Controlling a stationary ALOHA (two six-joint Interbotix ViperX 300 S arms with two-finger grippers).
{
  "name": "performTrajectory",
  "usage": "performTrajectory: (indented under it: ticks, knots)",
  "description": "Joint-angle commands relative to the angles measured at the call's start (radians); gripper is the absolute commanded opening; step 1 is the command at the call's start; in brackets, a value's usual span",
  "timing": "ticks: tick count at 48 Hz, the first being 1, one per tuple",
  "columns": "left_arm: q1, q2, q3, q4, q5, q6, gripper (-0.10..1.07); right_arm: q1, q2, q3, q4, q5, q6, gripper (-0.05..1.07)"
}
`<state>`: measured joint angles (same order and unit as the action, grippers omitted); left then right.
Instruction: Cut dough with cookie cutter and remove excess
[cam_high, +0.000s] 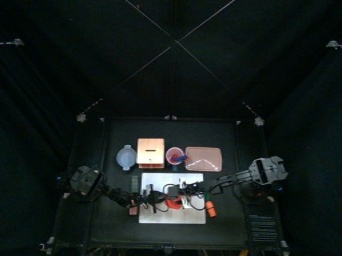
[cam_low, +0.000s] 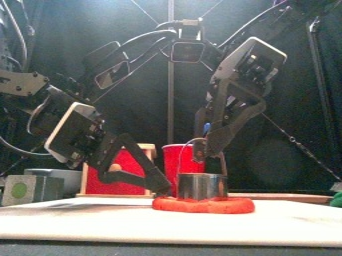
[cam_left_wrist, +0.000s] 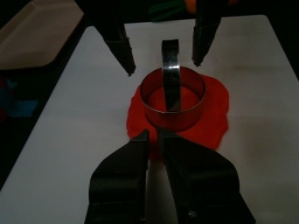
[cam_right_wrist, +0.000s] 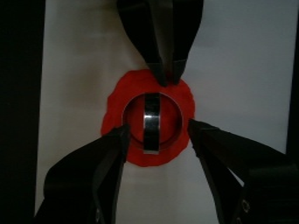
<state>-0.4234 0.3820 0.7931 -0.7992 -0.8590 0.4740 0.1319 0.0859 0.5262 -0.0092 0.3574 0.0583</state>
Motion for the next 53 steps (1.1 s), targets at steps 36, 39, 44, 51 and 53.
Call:
performTrajectory:
  ticks: [36, 39, 44, 51, 53]
  knots:
    - [-0.003, 0.009, -0.025, -0.018, 0.032, -0.018, 0.58, -0.015, -0.011, -0.041, 0.048, -0.006, -0.002, 0.56]
    - [-0.003, 0.011, -0.026, -0.018, 0.034, -0.018, 0.58, -0.015, -0.014, -0.041, 0.048, -0.006, -0.002, 0.55]
    - [-0.003, 0.015, -0.026, -0.018, 0.035, -0.018, 0.58, -0.014, -0.026, -0.041, 0.046, -0.006, -0.002, 0.55]
    - [-0.003, 0.018, -0.026, -0.034, 0.038, -0.018, 0.58, -0.014, -0.071, -0.032, 0.043, -0.008, -0.002, 0.55]
    - [-0.005, 0.018, -0.025, -0.038, 0.038, -0.018, 0.58, -0.015, -0.097, -0.023, 0.040, -0.008, -0.002, 0.55]
